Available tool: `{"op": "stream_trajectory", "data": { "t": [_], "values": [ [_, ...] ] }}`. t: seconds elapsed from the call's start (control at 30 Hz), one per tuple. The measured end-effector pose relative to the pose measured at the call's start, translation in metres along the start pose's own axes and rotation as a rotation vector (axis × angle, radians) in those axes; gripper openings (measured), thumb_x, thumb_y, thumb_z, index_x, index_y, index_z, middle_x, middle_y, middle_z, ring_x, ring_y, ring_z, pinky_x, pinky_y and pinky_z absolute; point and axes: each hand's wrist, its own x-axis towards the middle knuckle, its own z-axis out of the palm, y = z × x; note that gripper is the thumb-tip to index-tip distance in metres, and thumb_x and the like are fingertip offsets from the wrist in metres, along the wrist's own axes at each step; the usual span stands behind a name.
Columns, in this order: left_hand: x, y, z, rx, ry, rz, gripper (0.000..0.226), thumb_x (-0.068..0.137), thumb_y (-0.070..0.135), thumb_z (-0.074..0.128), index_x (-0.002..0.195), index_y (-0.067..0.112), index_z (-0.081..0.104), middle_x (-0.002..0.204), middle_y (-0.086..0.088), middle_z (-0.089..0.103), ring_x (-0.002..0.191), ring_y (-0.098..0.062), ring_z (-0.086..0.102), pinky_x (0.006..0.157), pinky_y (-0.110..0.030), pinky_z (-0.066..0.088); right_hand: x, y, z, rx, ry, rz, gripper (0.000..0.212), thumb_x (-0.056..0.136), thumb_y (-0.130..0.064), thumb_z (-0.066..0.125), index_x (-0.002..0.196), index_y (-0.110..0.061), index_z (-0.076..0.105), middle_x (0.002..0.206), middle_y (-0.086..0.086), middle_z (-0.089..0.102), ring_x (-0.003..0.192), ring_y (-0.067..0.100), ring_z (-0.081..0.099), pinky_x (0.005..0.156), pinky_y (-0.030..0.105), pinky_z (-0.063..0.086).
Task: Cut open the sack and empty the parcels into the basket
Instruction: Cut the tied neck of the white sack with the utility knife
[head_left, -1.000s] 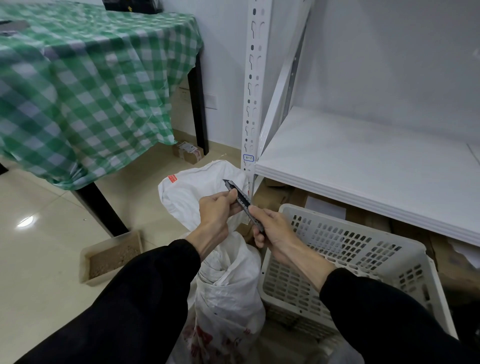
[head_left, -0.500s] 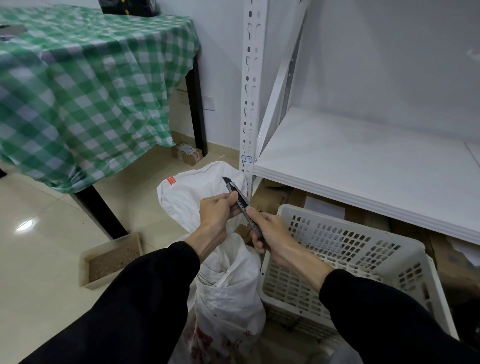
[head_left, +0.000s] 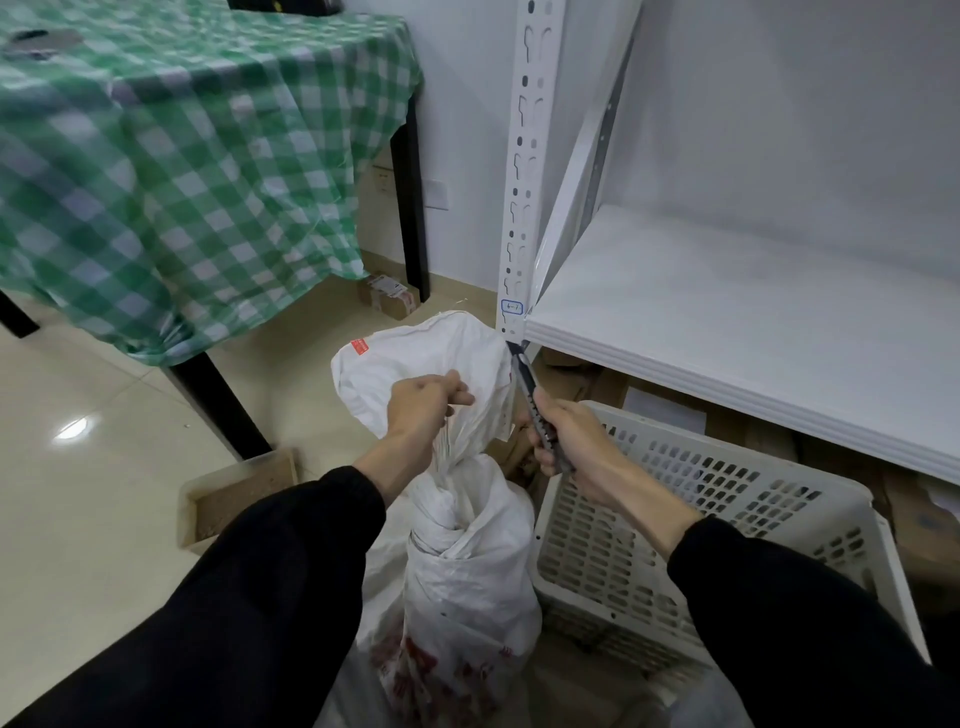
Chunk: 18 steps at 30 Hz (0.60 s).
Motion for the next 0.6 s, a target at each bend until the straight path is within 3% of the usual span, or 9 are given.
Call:
{"op": "stream_trajectory", "data": {
  "t": [0.13, 0.2, 0.27, 0.4, 0.47, 0.6],
  "values": [
    [0.009, -0.012, -0.022, 0.228, 0.085, 0.063, 0.013, 0.09, 0.016, 0.063, 0.087, 0.007, 0.072, 0.083, -0.002, 0.069, 0.086, -0.019, 0.061, 0.07, -0.027, 0.047, 0.001, 0.009, -0.001, -0.137, -0.025, 0.061, 0.029, 0.096, -0.039, 0.057, 0.095, -0.011, 0.055, 0.059, 0.0, 0.048, 0.046, 0.013, 0.042, 0.042, 0.025, 0.035],
    [0.013, -0.019, -0.031, 0.363, 0.097, 0.03, 0.026, 0.089, 0.018, 0.064, 0.107, 0.0, 0.066, 0.082, -0.003, 0.063, 0.082, -0.022, 0.058, 0.069, -0.028, 0.045, 0.001, 0.014, 0.0, -0.263, -0.038, 0.075, 0.031, 0.091, -0.04, 0.064, 0.088, -0.011, 0.055, 0.056, 0.001, 0.049, 0.045, 0.014, 0.045, 0.046, 0.028, 0.038],
    [0.015, -0.025, -0.042, 0.342, 0.053, -0.126, 0.04, 0.092, 0.025, 0.064, 0.121, -0.002, 0.055, 0.091, -0.007, 0.058, 0.079, -0.022, 0.052, 0.068, -0.029, 0.041, 0.002, 0.017, 0.004, -0.344, -0.036, 0.095, 0.037, 0.088, -0.041, 0.068, 0.073, -0.012, 0.051, 0.054, 0.003, 0.047, 0.044, 0.015, 0.045, 0.046, 0.028, 0.039],
    [0.009, -0.041, -0.054, 0.305, -0.224, -0.473, 0.03, 0.093, 0.032, 0.064, 0.11, 0.013, 0.049, 0.096, -0.007, 0.054, 0.081, -0.021, 0.053, 0.071, -0.03, 0.046, 0.001, 0.016, 0.008, -0.297, -0.012, 0.156, 0.03, 0.089, -0.036, 0.068, 0.077, -0.016, 0.049, 0.052, -0.002, 0.037, 0.037, 0.009, 0.032, 0.037, 0.022, 0.026],
    [0.01, -0.05, -0.053, 0.282, -0.331, -0.507, 0.023, 0.094, 0.027, 0.064, 0.11, 0.012, 0.057, 0.094, -0.006, 0.061, 0.079, -0.02, 0.058, 0.068, -0.03, 0.049, 0.001, 0.017, 0.008, -0.223, -0.029, 0.165, 0.026, 0.093, -0.033, 0.065, 0.08, -0.017, 0.049, 0.052, -0.003, 0.032, 0.036, 0.009, 0.026, 0.035, 0.022, 0.021],
    [0.013, -0.055, -0.048, 0.291, -0.375, -0.53, 0.017, 0.091, 0.025, 0.07, 0.096, 0.011, 0.061, 0.078, -0.003, 0.063, 0.07, -0.018, 0.057, 0.065, -0.03, 0.047, 0.001, 0.02, 0.007, -0.22, -0.031, 0.146, 0.027, 0.095, -0.035, 0.061, 0.078, -0.016, 0.05, 0.051, -0.003, 0.033, 0.037, 0.01, 0.026, 0.036, 0.023, 0.021]
  ]
}}
